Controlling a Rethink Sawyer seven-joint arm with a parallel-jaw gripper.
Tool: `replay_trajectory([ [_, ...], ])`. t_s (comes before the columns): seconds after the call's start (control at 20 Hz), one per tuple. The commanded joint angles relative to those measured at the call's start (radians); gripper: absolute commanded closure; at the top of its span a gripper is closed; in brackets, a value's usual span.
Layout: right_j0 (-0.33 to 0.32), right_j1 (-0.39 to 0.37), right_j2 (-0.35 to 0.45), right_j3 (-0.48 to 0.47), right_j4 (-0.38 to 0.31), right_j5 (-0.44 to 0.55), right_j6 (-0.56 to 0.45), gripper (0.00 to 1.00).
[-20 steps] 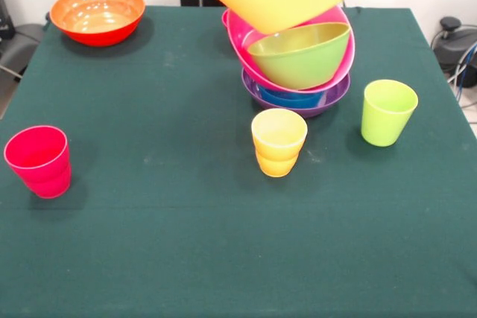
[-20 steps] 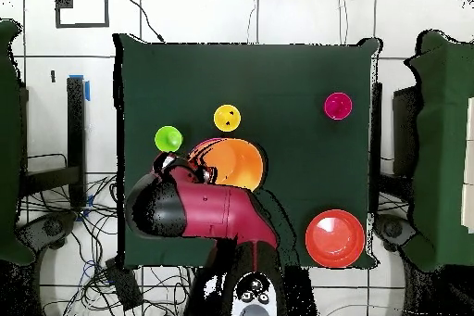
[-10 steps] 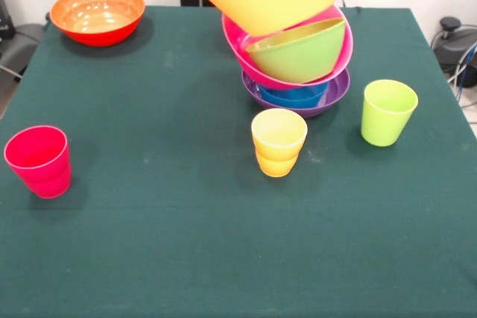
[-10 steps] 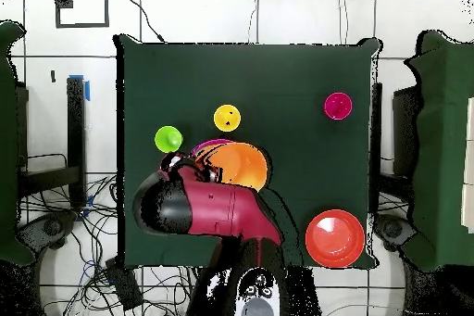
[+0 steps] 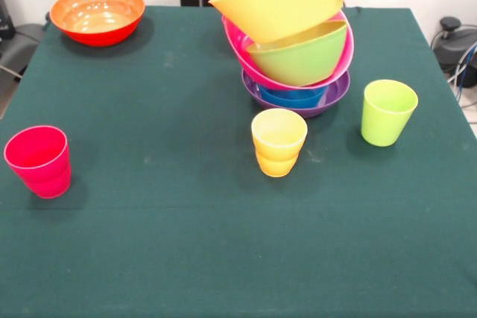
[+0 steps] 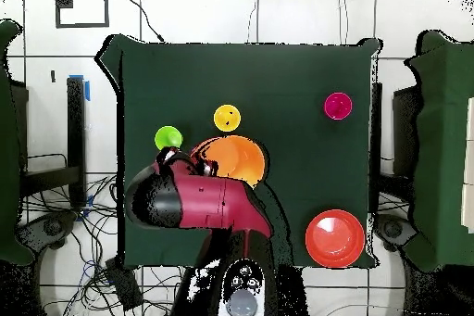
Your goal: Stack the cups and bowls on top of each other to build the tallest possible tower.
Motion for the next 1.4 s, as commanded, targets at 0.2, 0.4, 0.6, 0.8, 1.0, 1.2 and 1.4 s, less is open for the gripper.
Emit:
replay_trajectory([
  [0.2,0.032,0.051,0.003,-0.077,0.012,0.031,0.14,1.0],
  [0.4,0.036,0.053,-0.001,-0.08,0.013,0.036,0.14,0.0],
  [0.6,0.039,0.055,-0.005,-0.078,0.016,0.037,0.144,0.0],
  [0.8,0.04,0.055,-0.007,-0.079,0.015,0.039,0.143,0.0],
  [1.0,0.044,0.056,-0.016,-0.095,0.007,0.038,0.135,0.0],
  [1.2,0.049,0.057,-0.021,-0.085,0.01,0.024,0.14,0.0],
  [1.4,0.047,0.055,-0.019,-0.081,0.012,0.022,0.135,0.0],
])
